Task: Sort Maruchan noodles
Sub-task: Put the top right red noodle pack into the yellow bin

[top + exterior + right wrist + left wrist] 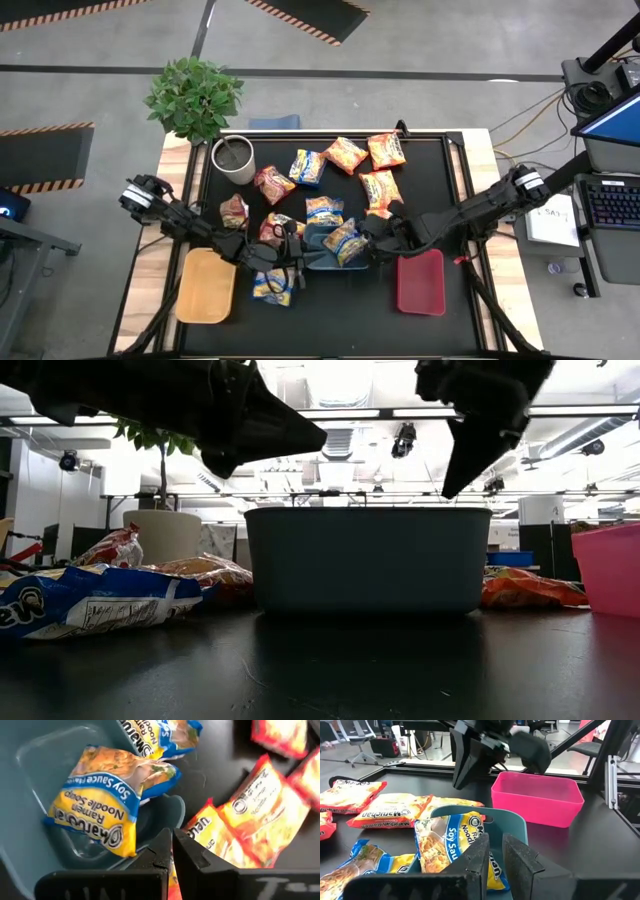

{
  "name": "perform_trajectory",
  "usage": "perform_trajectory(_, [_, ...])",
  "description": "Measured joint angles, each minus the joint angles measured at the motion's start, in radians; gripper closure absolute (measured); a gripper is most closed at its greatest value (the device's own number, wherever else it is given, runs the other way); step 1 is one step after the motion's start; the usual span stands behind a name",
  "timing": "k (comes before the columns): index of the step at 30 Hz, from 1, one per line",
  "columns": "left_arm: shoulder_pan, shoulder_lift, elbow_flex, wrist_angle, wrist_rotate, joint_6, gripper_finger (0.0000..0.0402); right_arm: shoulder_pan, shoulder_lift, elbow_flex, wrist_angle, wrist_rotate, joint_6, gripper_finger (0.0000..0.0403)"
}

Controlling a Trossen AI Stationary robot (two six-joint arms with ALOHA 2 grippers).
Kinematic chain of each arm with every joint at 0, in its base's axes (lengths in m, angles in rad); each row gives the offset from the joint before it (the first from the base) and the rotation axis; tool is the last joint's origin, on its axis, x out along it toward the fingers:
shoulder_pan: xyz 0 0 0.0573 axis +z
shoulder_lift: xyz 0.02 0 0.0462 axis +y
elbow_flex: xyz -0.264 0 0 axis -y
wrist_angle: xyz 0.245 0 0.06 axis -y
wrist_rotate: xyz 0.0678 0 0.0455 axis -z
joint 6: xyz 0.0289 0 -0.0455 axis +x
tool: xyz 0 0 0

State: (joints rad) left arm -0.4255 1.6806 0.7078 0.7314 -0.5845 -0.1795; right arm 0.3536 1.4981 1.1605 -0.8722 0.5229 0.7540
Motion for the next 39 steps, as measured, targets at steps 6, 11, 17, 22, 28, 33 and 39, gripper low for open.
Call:
perform_trajectory(6, [-0.001, -0.012, 0.000, -0.034, 0.003, 0.014, 0.0364, 0.028, -0.048, -0.145, 0.263, 0.054, -0.155, 0.0394])
perform_trajectory(11, [0.014, -0.078, 0.000, -0.119, 0.003, 0.038, 0.0364, 0.007, -0.129, -0.263, 0.549, 0.051, -0.377, 0.0394])
perform_trajectory(17, [0.074, -0.209, 0.026, -0.351, -0.009, 0.033, 0.0364, -0.054, -0.276, -0.334, 0.726, 0.046, -0.582, 0.0394])
perform_trajectory(22, [0.179, -0.273, 0.108, -0.680, -0.009, -0.046, 0.0364, -0.121, -0.403, -0.365, 0.798, 0.012, -0.699, 0.0394])
perform_trajectory(28, [0.341, -0.259, 0.252, -1.162, -0.009, -0.248, 0.0364, -0.187, -0.502, -0.383, 0.870, -0.046, -0.800, 0.0394])
perform_trajectory(33, [0.460, -0.201, 0.348, -1.432, -0.004, -0.389, 0.0364, -0.223, -0.526, -0.384, 0.878, -0.057, -0.858, 0.0394])
perform_trajectory(39, [0.589, -0.139, 0.391, -1.526, 0.098, -0.393, 0.0362, -0.246, -0.517, -0.393, 0.875, -0.060, -0.889, 0.0394])
